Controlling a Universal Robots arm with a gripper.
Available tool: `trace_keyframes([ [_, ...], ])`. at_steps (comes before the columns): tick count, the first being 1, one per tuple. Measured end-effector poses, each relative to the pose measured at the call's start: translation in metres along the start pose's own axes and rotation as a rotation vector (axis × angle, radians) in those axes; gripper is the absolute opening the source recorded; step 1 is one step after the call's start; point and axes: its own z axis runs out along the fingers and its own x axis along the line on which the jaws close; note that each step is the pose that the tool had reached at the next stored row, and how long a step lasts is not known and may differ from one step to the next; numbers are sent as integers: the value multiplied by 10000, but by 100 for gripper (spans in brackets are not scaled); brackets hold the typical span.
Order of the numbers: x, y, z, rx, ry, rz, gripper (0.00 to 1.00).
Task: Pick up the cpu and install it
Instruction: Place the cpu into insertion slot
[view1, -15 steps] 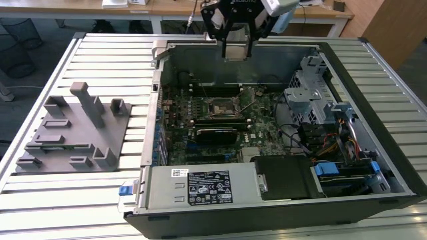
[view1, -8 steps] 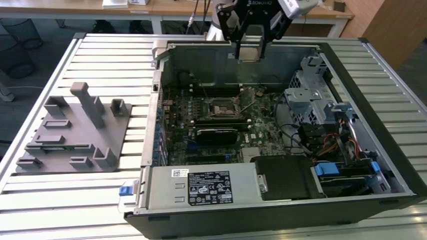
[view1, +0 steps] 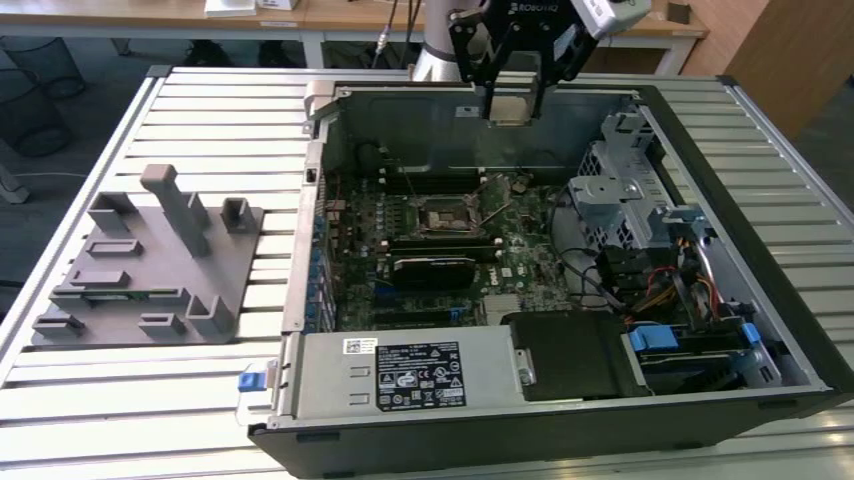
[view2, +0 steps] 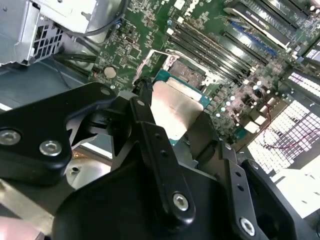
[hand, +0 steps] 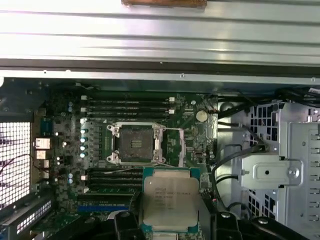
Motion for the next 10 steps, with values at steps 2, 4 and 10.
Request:
trace_keyframes([
  [2, -3, 0, 1, 7, -1, 139, 53],
  [4, -4, 0, 3, 18, -4, 456, 53],
  [10, -3, 0, 13, 51, -12, 1526, 53],
])
